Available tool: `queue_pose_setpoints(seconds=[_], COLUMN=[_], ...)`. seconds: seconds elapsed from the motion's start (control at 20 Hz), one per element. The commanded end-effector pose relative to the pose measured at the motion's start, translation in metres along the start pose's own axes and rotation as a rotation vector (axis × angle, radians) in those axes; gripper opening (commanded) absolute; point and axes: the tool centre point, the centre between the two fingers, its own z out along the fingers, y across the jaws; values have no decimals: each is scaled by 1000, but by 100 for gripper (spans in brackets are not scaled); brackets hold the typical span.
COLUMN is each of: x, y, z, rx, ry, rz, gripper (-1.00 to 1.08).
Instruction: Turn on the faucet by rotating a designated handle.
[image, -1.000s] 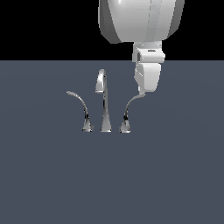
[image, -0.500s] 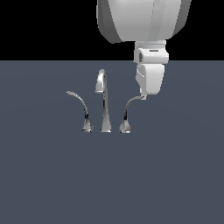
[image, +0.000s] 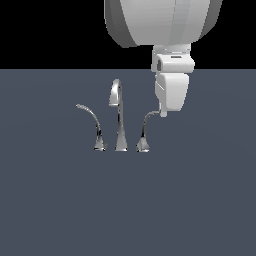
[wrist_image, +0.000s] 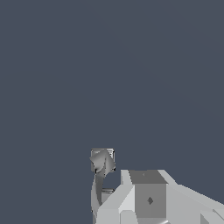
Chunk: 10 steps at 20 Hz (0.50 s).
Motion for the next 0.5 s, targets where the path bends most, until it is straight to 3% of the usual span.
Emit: queue_pose_setpoints(seconds=[0.0,0.45], x=[-13,-51], y=[5,23], z=[0,0], rx=[-3,-7], ry=[-1,-2], rz=[-8,-14], gripper=[-100,-100])
